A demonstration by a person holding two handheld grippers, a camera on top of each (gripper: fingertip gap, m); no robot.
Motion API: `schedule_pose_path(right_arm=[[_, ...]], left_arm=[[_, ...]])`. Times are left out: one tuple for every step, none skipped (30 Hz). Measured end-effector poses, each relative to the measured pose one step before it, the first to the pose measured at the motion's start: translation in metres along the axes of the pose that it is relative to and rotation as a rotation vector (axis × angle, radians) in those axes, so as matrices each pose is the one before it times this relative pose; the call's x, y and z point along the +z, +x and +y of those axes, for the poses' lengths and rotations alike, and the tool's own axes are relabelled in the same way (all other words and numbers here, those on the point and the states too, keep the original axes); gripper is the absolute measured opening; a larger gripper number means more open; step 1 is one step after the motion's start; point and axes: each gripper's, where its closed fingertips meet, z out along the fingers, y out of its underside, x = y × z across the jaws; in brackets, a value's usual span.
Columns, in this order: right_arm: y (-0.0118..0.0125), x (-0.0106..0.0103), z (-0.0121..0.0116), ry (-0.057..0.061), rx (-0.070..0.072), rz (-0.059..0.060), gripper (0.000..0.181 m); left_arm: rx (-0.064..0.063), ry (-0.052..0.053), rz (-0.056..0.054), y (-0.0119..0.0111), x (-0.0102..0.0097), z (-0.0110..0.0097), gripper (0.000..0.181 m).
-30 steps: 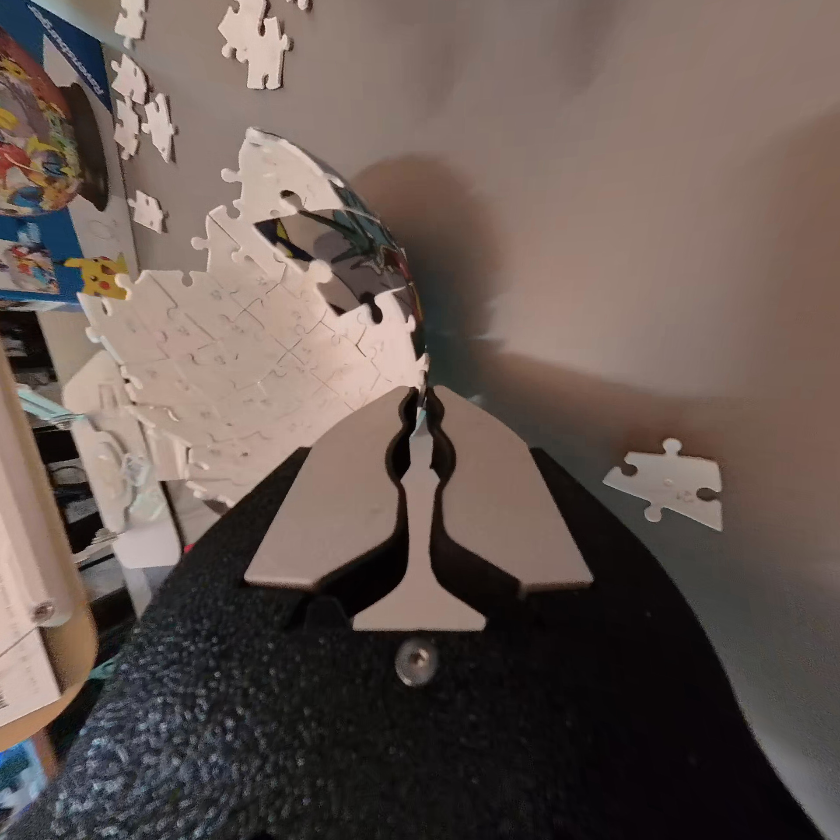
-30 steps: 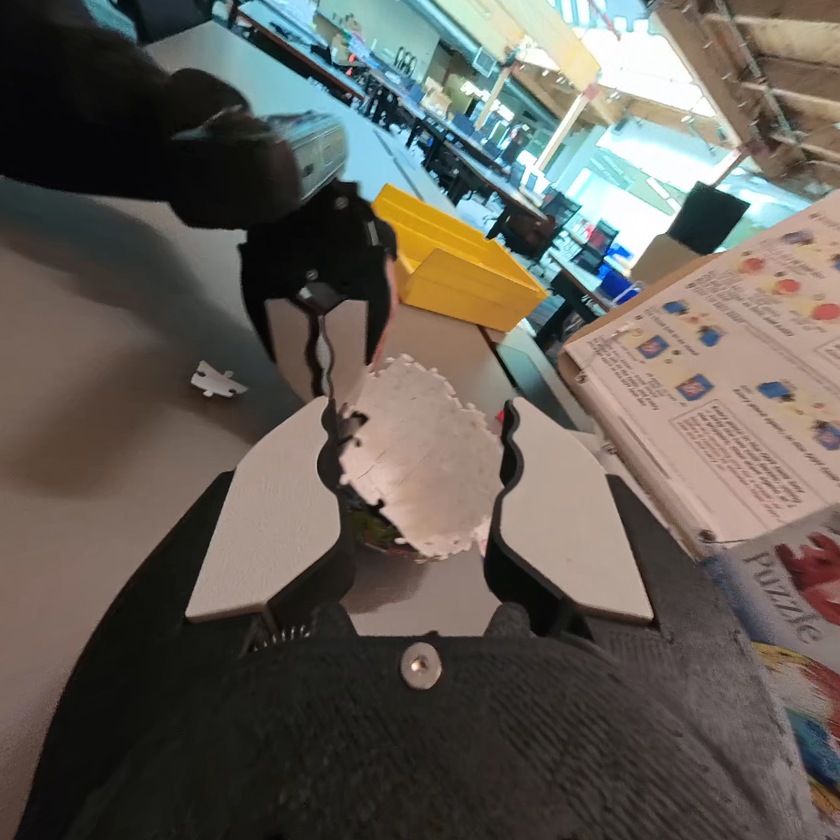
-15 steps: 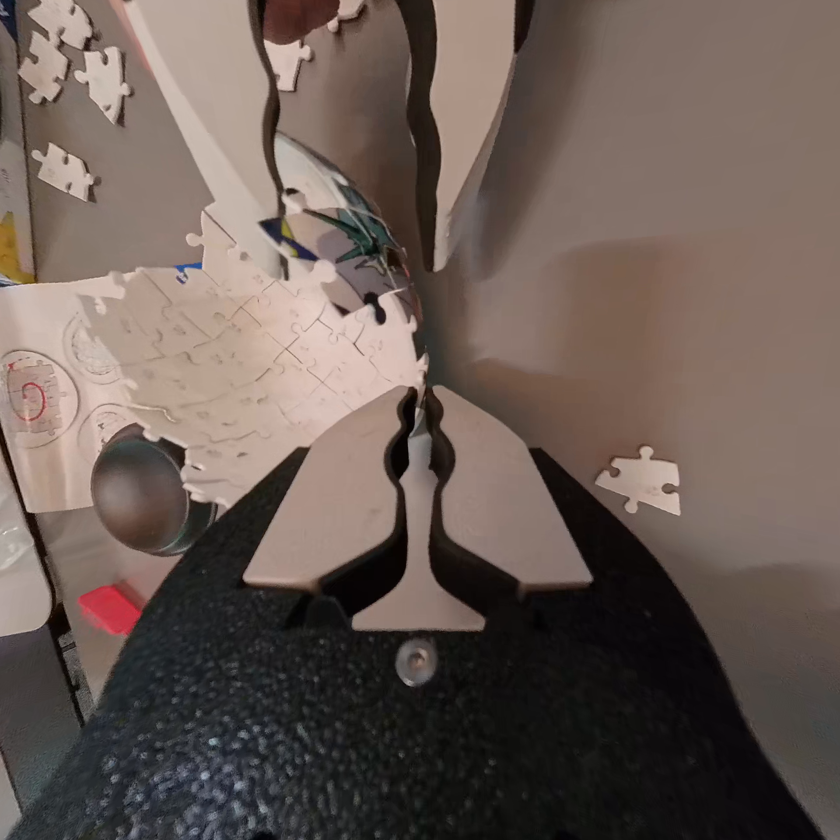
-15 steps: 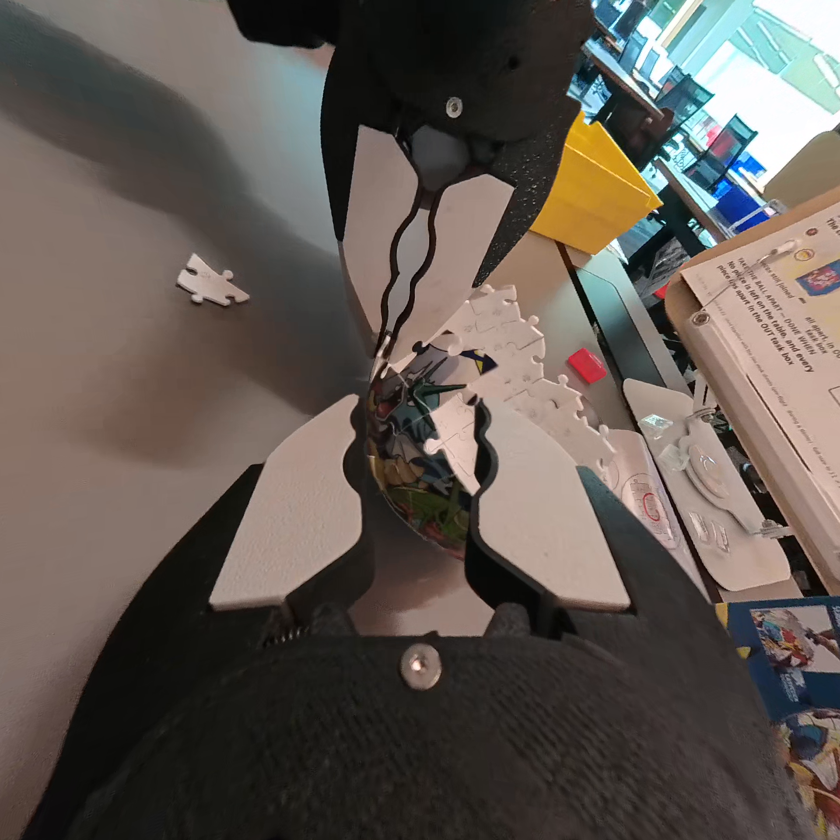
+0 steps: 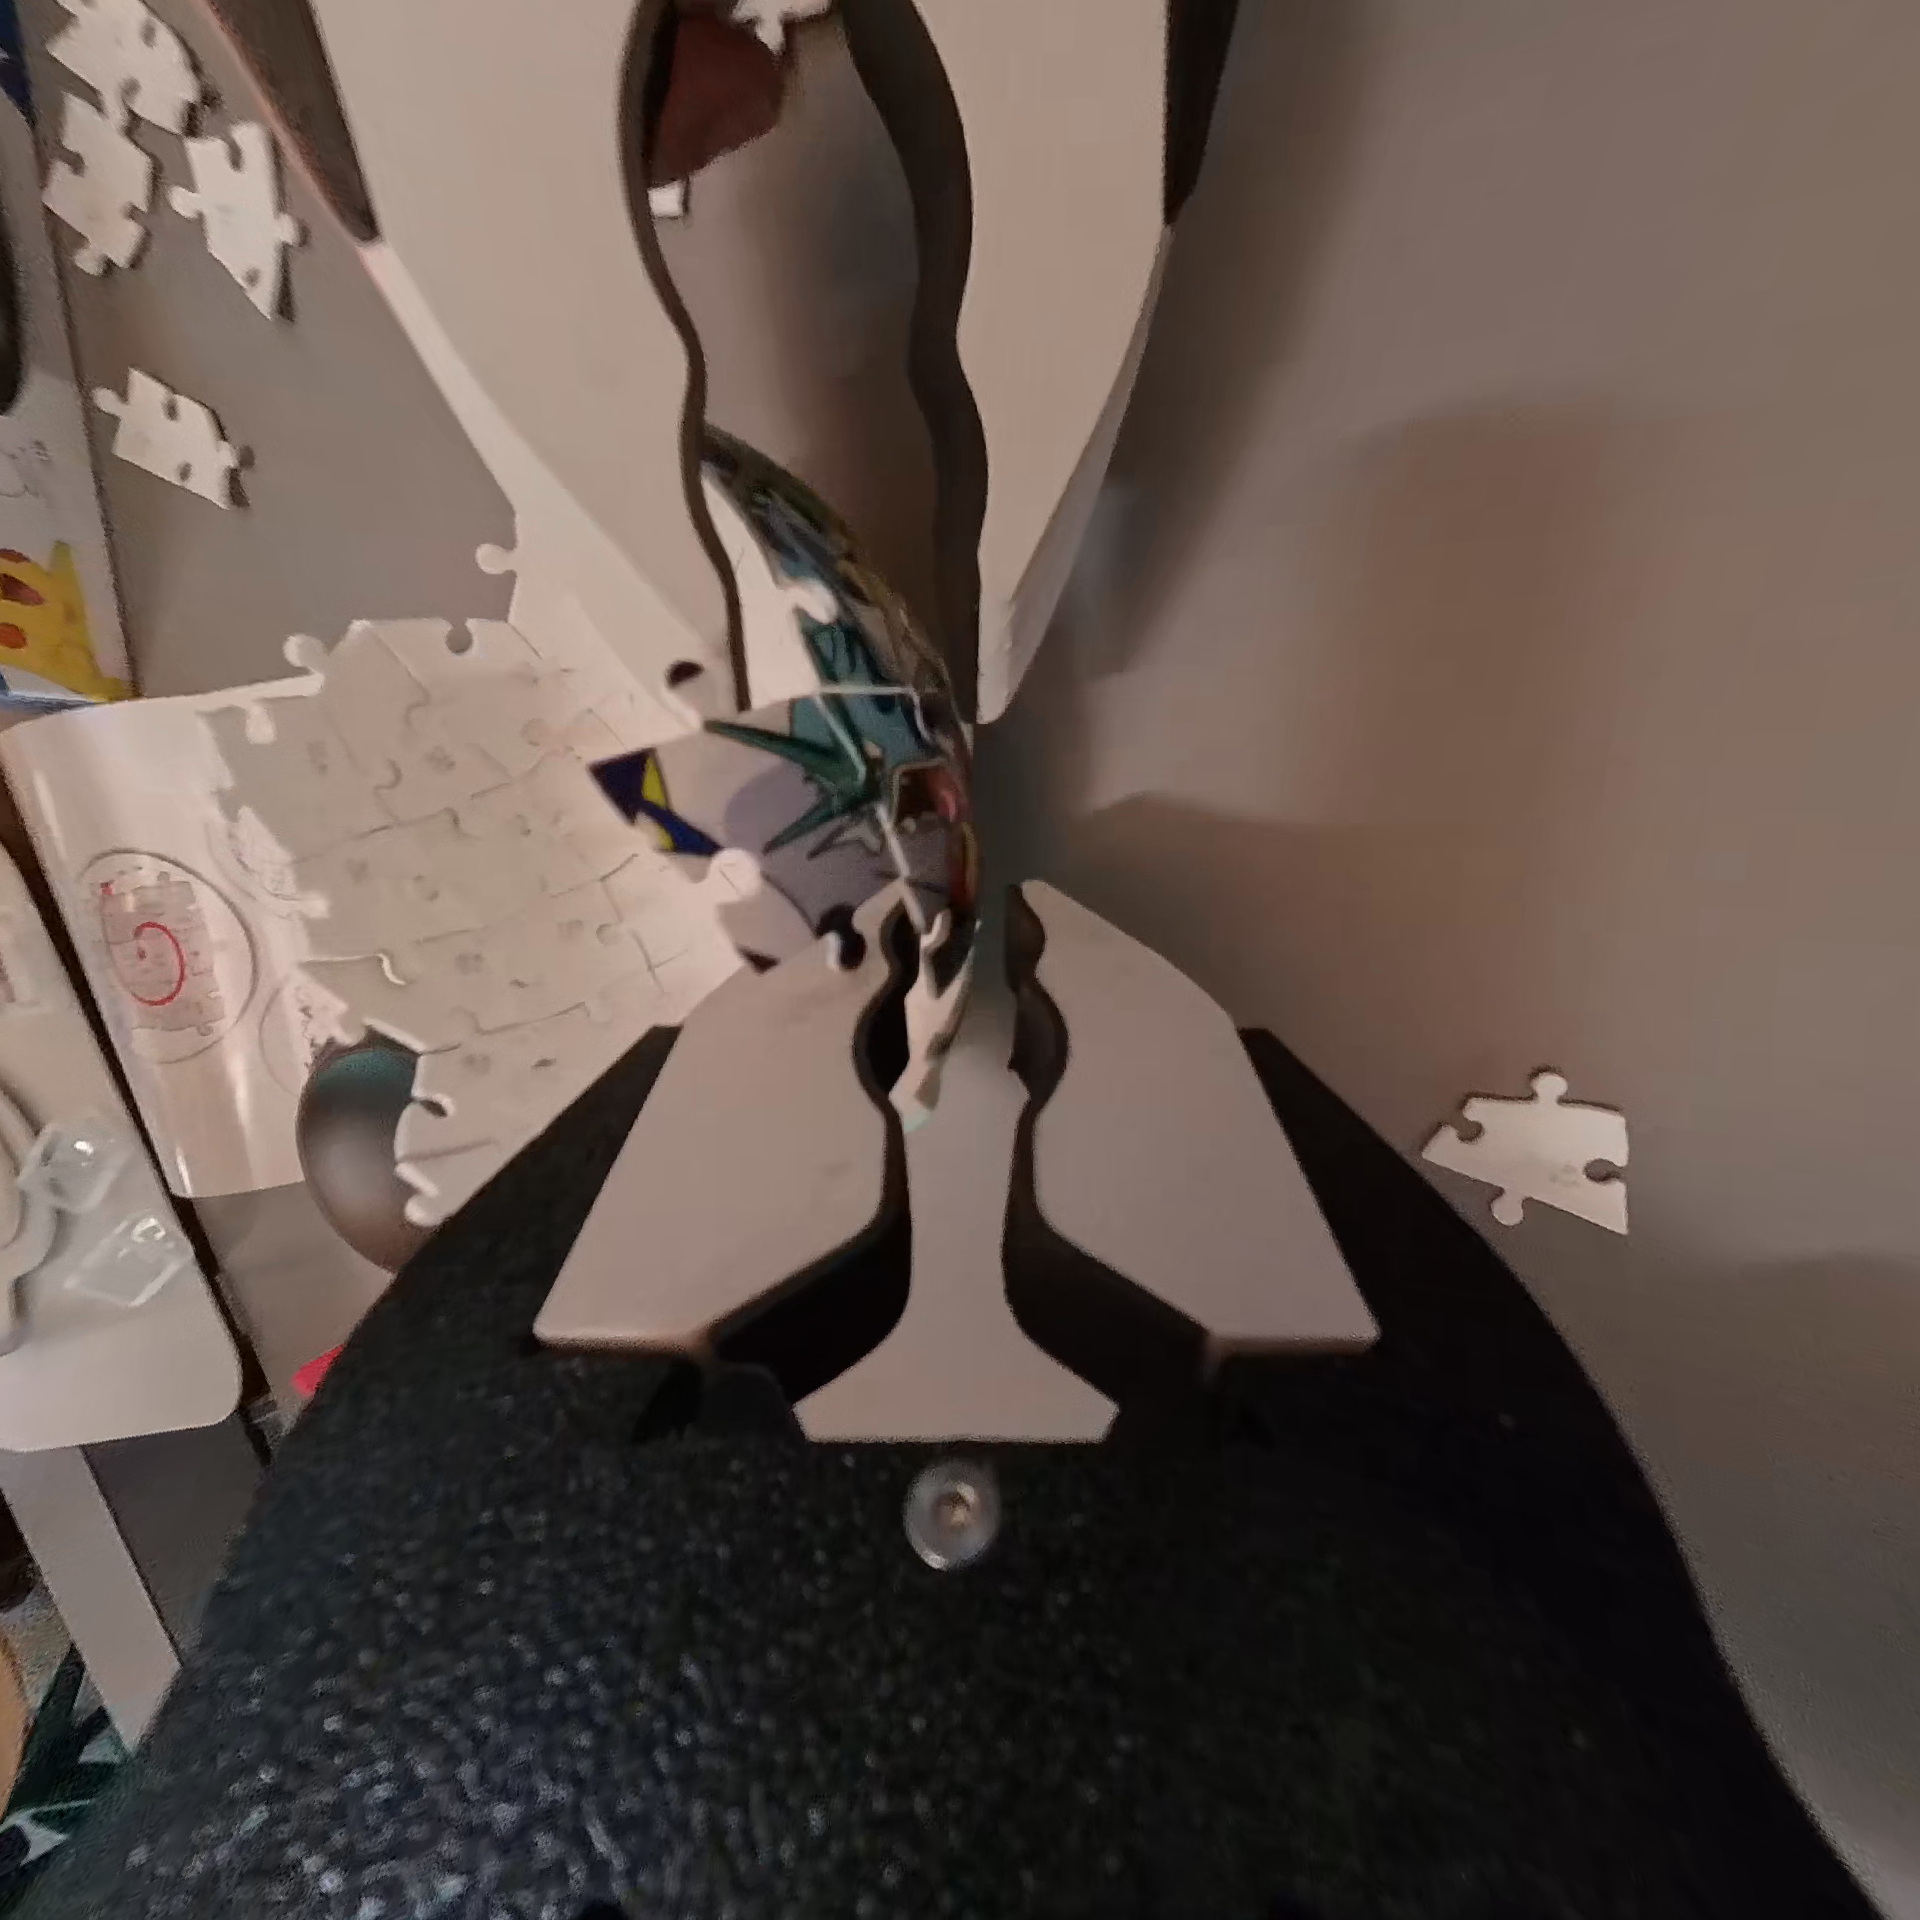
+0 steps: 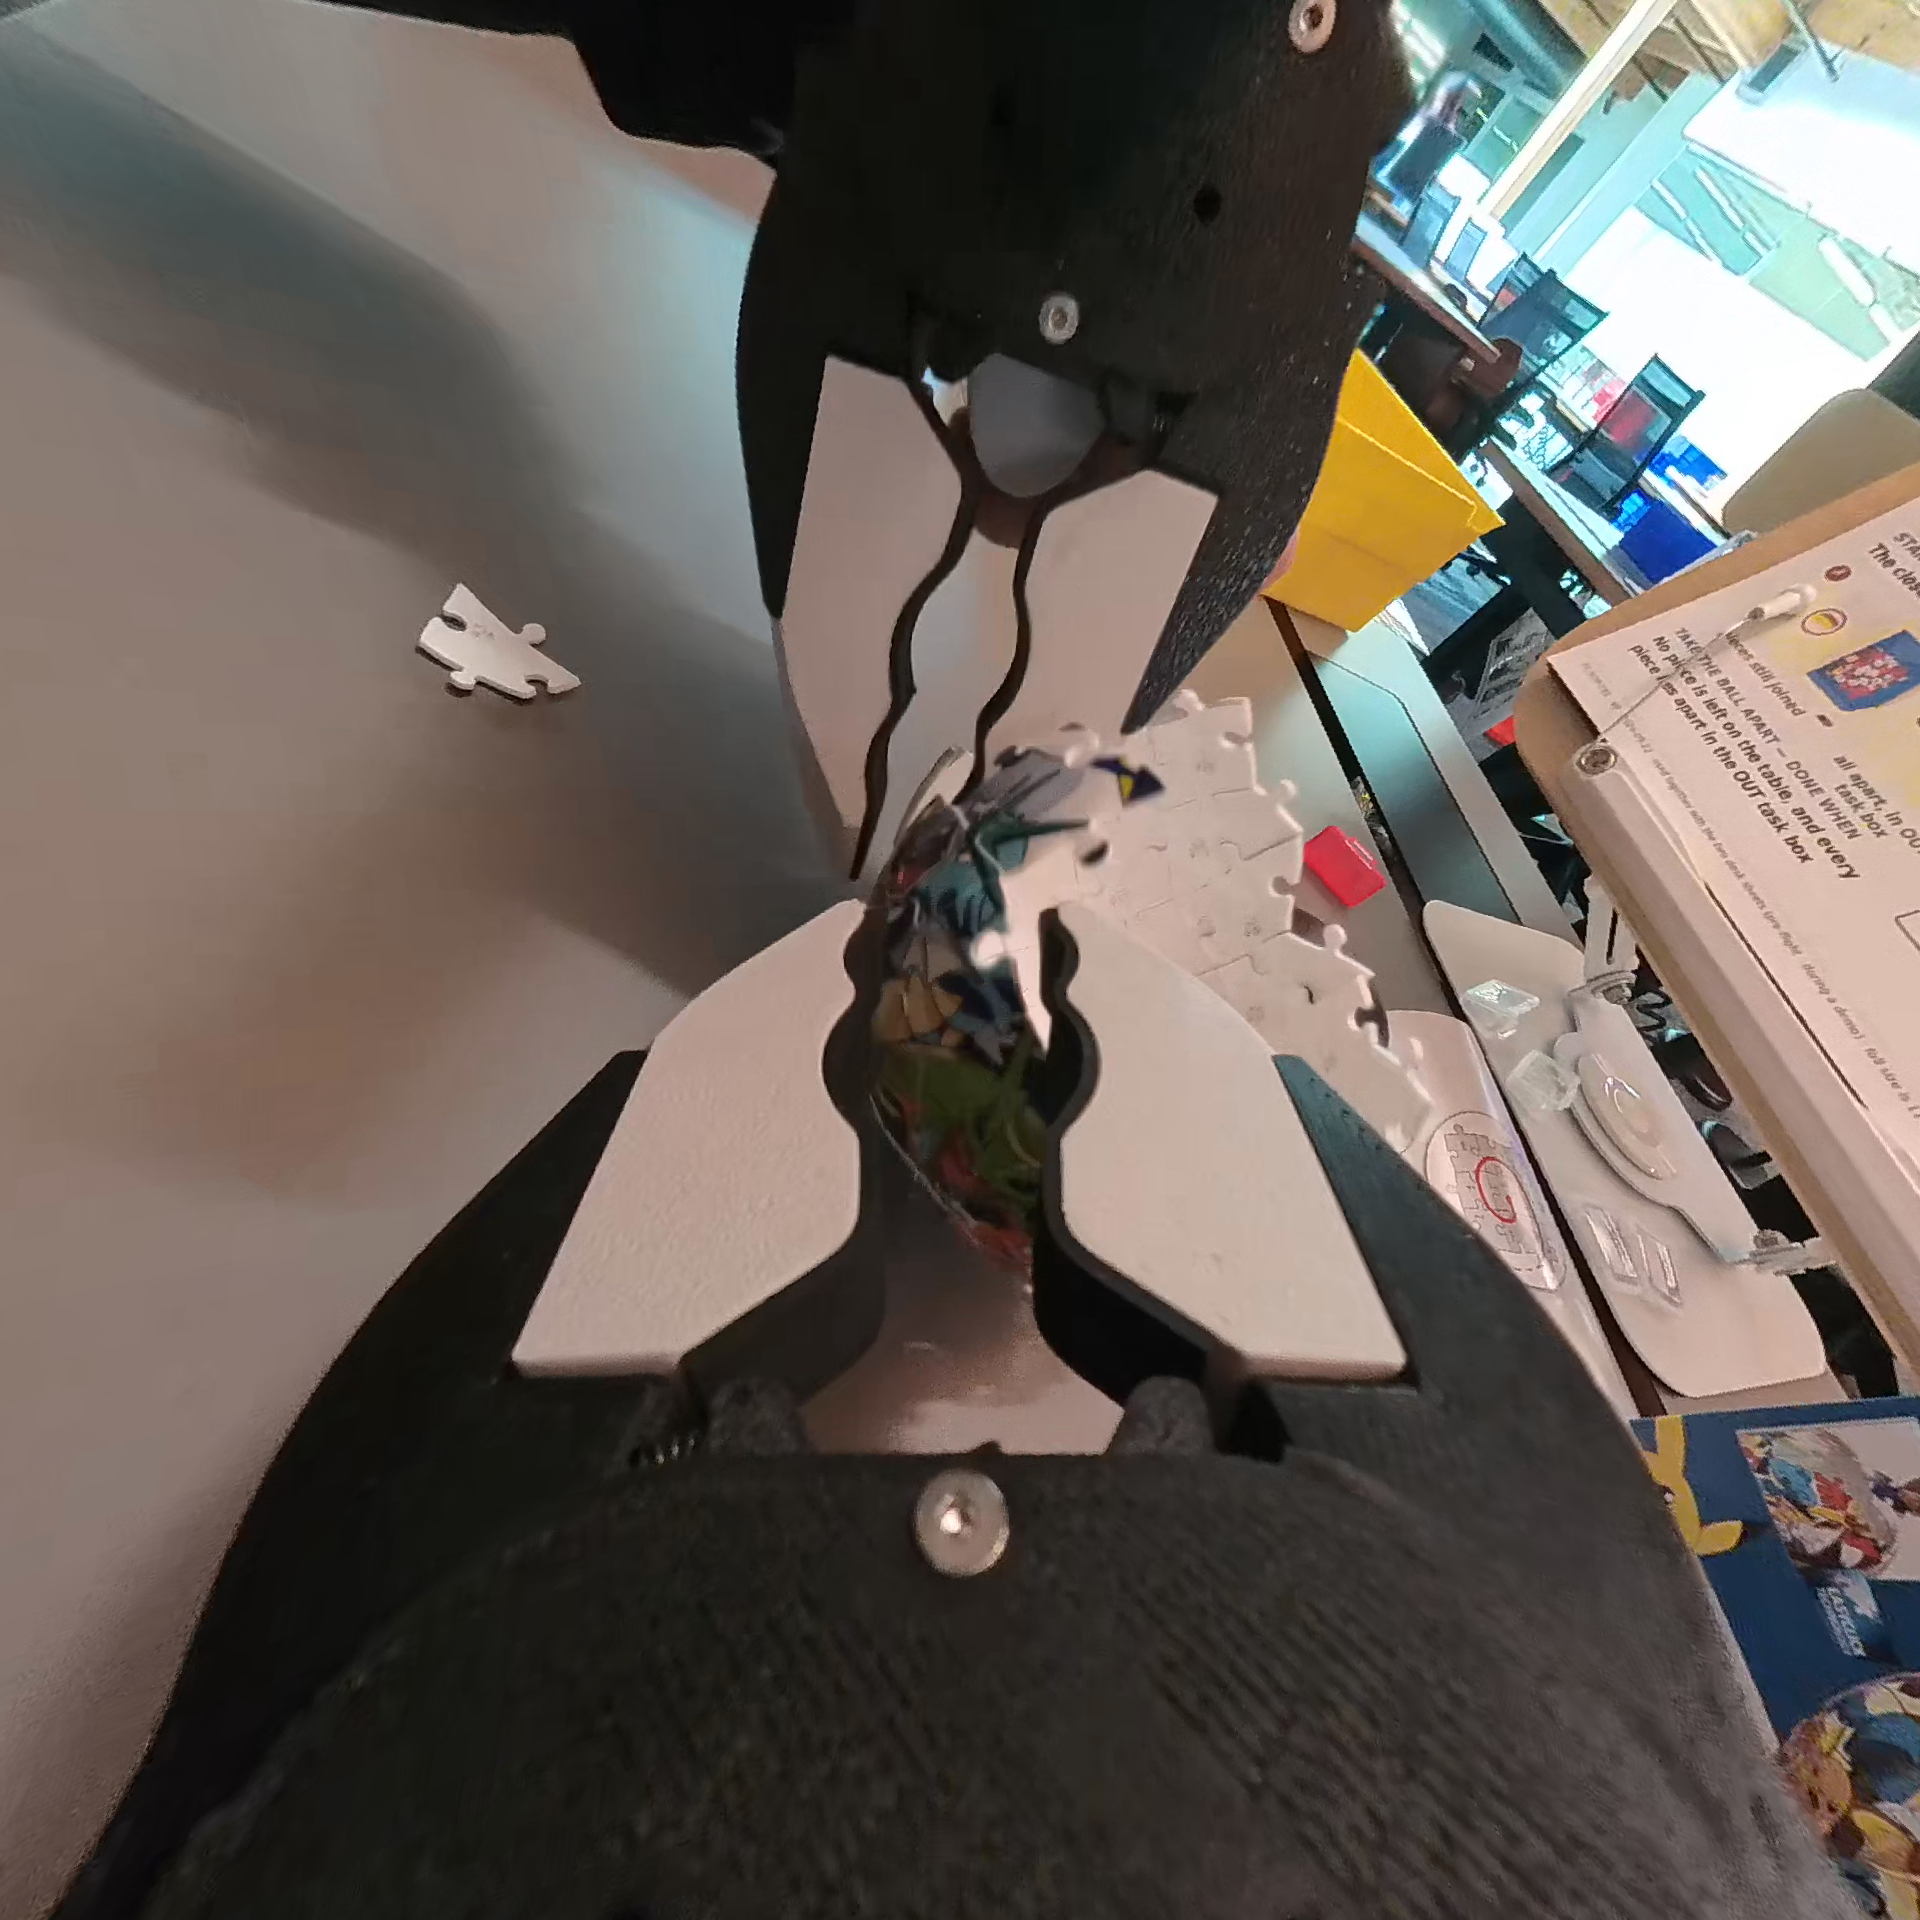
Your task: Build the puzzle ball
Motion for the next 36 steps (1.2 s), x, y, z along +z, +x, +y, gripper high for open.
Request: schedule_pose_path(right_arm=[[0.00016, -0.00027, -0.00108, 0.0053, -0.0035, 0.0016, 0.029], [0.00034, -0.00047, -0.00052, 0.0019, -0.0029, 0.0030, 0.029], [0.00039, -0.00037, 0.00013, -0.0028, -0.0057, 0.0022, 0.028], [0.00022, -0.00043, 0.00056, -0.0042, -0.0098, 0.0033, 0.028], [0.00034, -0.00020, 0.00025, -0.0011, -0.0078, 0.0040, 0.027], [0.00005, -0.00008, -0.00012, 0.0013, -0.0024, 0.0009, 0.026], [-0.00010, 0.00009, -0.00051, 0.0033, -0.0004, -0.0023, 0.025], [-0.00003, 0.00015, -0.00047, 0.0027, -0.0015, -0.0008, 0.025], [0.00025, 0.00021, -0.00003, -0.0010, -0.0038, 0.0020, 0.025], [-0.00006, 0.00021, -0.00015, 0.0000, -0.0048, 0.0009, 0.024], [0.00007, 0.00023, 0.00002, -0.0004, -0.0073, 0.0019, 0.024], [0.00012, 0.00003, -0.00006, -0.0002, -0.0089, 0.0029, 0.024], [0.00017, -0.00009, 0.00015, -0.0017, -0.0068, 0.0027, 0.024], [-0.00012, -0.00016, 0.00028, -0.0015, -0.0026, -0.0002, 0.024], [0.00028, -0.00020, 0.00008, -0.0001, -0.0012, 0.0016, 0.024], [0.00087, -0.00034, -0.00002, 0.0007, -0.0030, 0.0060, 0.024], [0.00025, -0.00034, 0.00020, -0.0001, -0.0037, 0.0023, 0.024], [0.00020, -0.00024, 0.00016, 0.0003, -0.0008, 0.0000, 0.025], [-0.00004, -0.00009, 0.00009, 0.0008, -0.0009, -0.0009, 0.025], [0.00009, 0.00011, 0.00021, 0.0002, -0.0017, 0.0010, 0.025], [-0.00026, 0.00007, -0.00020, 0.0020, -0.0005, -0.0011, 0.025], [-0.00041, 0.00028, -0.00010, 0.0007, -0.0020, -0.0022, 0.025], [-0.00079, 0.00033, -0.00009, -0.0003, -0.0065, -0.0026, 0.025], [-0.00045, 0.00026, -0.00004, -0.0011, -0.0092, -0.0008, 0.025], [-0.00014, 0.00004, 0.00001, -0.0013, -0.0080, 0.0012, 0.025], [0.00078, -0.00041, -0.00003, -0.0009, -0.0052, 0.0048, 0.025], [0.00135, -0.00066, 0.00004, -0.0002, -0.0032, 0.0071, 0.026], [0.00147, -0.00070, 0.00011, 0.0013, -0.0014, 0.0082, 0.026], [0.00123, -0.00043, -0.00015, 0.0034, 0.0007, 0.0069, 0.026], [0.00035, -0.00009, 0.00026, 0.0023, 0.0014, 0.0014, 0.026], [0.00005, -0.00008, 0.00001, 0.0021, 0.0009, 0.0002, 0.026], [0.00024, -0.00013, 0.00011, 0.0001, -0.0045, 0.0027, 0.026], [0.00044, -0.00020, 0.00014, -0.0025, -0.0069, 0.0042, 0.026], [0.00053, -0.00016, 0.00032, -0.0034, -0.0049, 0.0037, 0.026], [0.00032, -0.00006, -0.00018, -0.0009, -0.0013, 0.0020, 0.026], [0.00025, -0.00002, -0.00002, 0.0000, 0.0008, 0.0013, 0.026]], left_arm=[[-0.0017, -0.0125, 0.0069, 0.00058, 0.00176, 0.00107, 0.013], [-0.0001, -0.0068, 0.0062, 0.00073, 0.00105, 0.00066, 0.011], [0.0007, -0.0050, 0.0072, 0.00090, 0.00044, 0.00054, 0.011], [-0.0017, -0.0025, 0.0043, 0.00033, -0.00028, 0.00021, 0.012], [-0.0015, 0.0032, 0.0035, 0.00015, -0.00096, -0.00051, 0.013], [0.0031, 0.0046, 0.0136, 0.00167, -0.00142, -0.00012, 0.013], [0.0099, -0.0048, 0.0173, 0.00223, -0.00158, 0.00146, 0.015], [0.0104, -0.0135, -0.0004, -0.00038, -0.00154, 0.00276, 0.015], [0.0019, -0.0124, -0.0090, -0.00173, -0.00109, 0.00267, 0.016], [-0.0042, -0.0075, 0.0067, 0.00021, -0.00051, 0.00177, 0.016], [-0.0030, -0.0025, 0.0150, 0.00110, -0.00018, 0.00123, 0.015], [0.0030, 0.0010, 0.0009, -0.00094, 0.00001, 0.00083, 0.014], [0.0098, 0.0026, -0.0050, -0.00177, 0.00014, 0.00067, 0.010], [0.0122, 0.0025, 0.0034, -0.00037, 0.00017, 0.00095, 0.008], [0.0054, 0.0023, 0.0059, -0.00009, 0.00035, 0.00071, 0.006], [-0.0038, 0.0037, 0.0067, -0.00007, 0.00043, 0.00000, 0.006], [-0.0073, 0.0049, 0.0122, 0.00080, 0.00053, -0.00055, 0.006], [-0.0047, 0.0033, 0.0136, 0.00103, 0.00057, -0.00033, 0.006], [0.0000, 0.0003, 0.0080, 0.00041, 0.00039, -0.00022, 0.005], [0.0021, -0.0027, 0.0025, -0.00016, 0.00002, 0.00017, 0.005], [0.0015, -0.0034, 0.0029, -0.00007, -0.00012, 0.00022, 0.005], [-0.0012, -0.0048, 0.0049, -0.00012, 0.00019, 0.00032, 0.005], [-0.0021, -0.0065, 0.0073, 0.00013, 0.00022, 0.00041, 0.004], [0.0014, -0.0060, 0.0078, 0.00033, 0.00036, 0.00020, 0.004], [0.0044, -0.0028, 0.0051, 0.00006, 0.00019, -0.00009, 0.004], [-0.0011, 0.0000, 0.0049, -0.00008, -0.00010, -0.00042, 0.004], [-0.0095, 0.0020, 0.0066, -0.00028, -0.00021, -0.00057, 0.003], [-0.0114, 0.0030, 0.0061, -0.00052, -0.00033, -0.00072, 0.003], [-0.0078, 0.0031, 0.0048, -0.00049, -0.00044, -0.00055, 0.002], [-0.0066, 0.0005, 0.0064, -0.00036, -0.00032, -0.00022, 0.002], [-0.0090, -0.0008, 0.0087, 0.00002, -0.00001, -0.00003, 0.002], [-0.0090, 0.0001, 0.0090, -0.00003, 0.00013, -0.00011, 0.002], [-0.0067, 0.0009, 0.0058, -0.00030, 0.00005, -0.00021, 0.002], [-0.0059, 0.0007, 0.0031, -0.00027, 0.00007, -0.00003, 0.002], [-0.0082, 0.0006, 0.0028, -0.00007, -0.00010, -0.00019, 0.002], [-0.0092, 0.0001, 0.0012, -0.00001, -0.00013, -0.00017, 0.002]])
